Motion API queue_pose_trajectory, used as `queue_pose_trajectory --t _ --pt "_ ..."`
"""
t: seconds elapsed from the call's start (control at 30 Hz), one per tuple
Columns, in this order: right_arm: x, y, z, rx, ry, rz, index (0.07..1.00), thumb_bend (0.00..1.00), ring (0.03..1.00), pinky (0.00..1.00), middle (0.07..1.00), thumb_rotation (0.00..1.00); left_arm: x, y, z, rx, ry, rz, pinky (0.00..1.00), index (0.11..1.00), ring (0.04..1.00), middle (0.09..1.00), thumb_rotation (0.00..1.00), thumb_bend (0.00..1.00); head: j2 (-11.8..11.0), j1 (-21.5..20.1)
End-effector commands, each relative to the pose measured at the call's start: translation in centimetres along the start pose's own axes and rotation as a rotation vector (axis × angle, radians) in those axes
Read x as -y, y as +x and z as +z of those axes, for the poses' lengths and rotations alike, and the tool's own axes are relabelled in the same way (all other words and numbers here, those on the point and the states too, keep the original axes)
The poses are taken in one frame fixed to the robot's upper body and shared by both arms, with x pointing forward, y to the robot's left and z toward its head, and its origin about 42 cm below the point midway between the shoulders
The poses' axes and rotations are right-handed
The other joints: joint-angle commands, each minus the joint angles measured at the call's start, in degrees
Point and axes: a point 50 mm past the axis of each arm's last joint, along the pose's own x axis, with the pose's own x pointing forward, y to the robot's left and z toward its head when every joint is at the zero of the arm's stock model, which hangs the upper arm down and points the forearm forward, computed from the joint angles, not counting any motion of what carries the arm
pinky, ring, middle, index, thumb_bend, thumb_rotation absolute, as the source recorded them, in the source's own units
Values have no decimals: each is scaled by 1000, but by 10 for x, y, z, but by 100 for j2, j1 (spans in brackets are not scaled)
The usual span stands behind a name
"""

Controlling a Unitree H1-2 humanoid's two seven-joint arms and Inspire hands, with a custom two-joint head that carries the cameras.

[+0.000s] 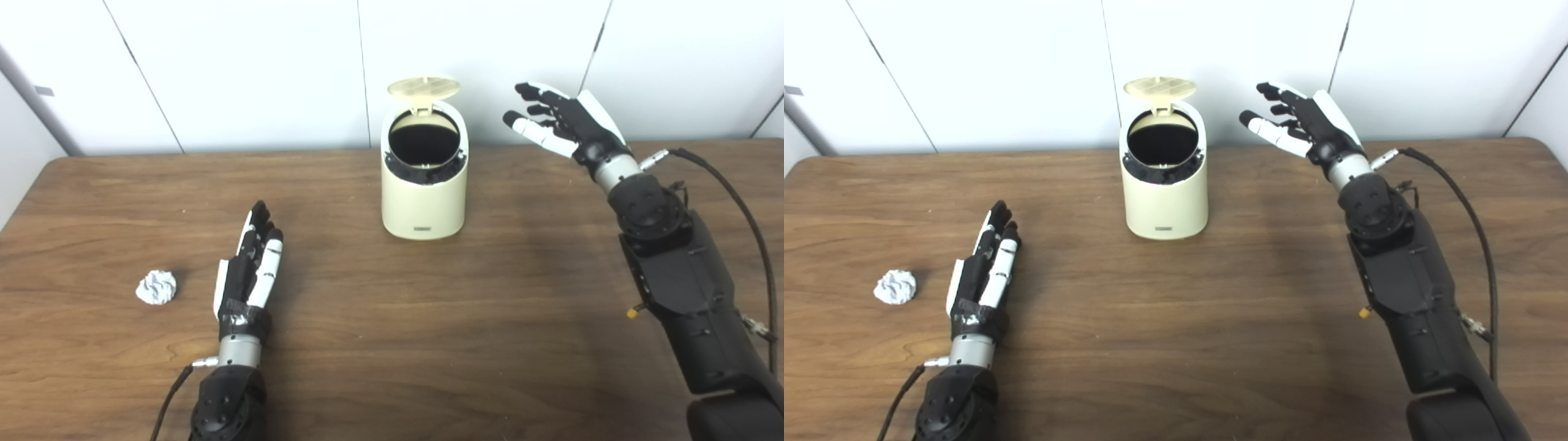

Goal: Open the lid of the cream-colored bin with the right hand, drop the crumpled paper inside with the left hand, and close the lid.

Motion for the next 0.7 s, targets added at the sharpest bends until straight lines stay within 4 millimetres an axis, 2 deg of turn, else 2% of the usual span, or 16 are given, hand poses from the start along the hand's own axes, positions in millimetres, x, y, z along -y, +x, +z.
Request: queue_pose_trajectory --t 0.0,0.17,0.37,0.43,0.5,0.57,0.67 --pt "19 1 16 102 3 -56 856 414 858 784 892 811 0 10 10 55 15 -12 1000 1000 1000 1000 527 283 6 -10" --pt "17 -13 3 92 69 -49 867 418 881 824 906 857 -1 10 10 55 25 -18 1000 1000 1000 1000 521 281 28 -29" --pt "11 -38 -6 68 139 -32 900 443 913 860 933 788 -4 9 12 51 39 -15 1000 1000 1000 1000 516 269 55 -46" --pt "9 -44 -7 58 196 -28 912 464 926 880 940 833 -5 9 12 52 36 -13 1000 1000 1000 1000 512 263 67 -48" --pt "7 -48 -10 59 287 -20 941 477 966 954 968 904 -6 9 13 52 28 -12 1000 1000 1000 1000 509 254 72 -55" --pt "4 -49 -15 57 354 -23 968 522 991 988 989 971 -8 9 13 54 35 -16 1000 1000 1000 997 555 265 92 -66" --pt "-1 -52 -27 43 437 -50 994 587 1000 999 999 996 -9 8 14 51 28 -21 1000 1000 1000 999 633 287 107 -89"
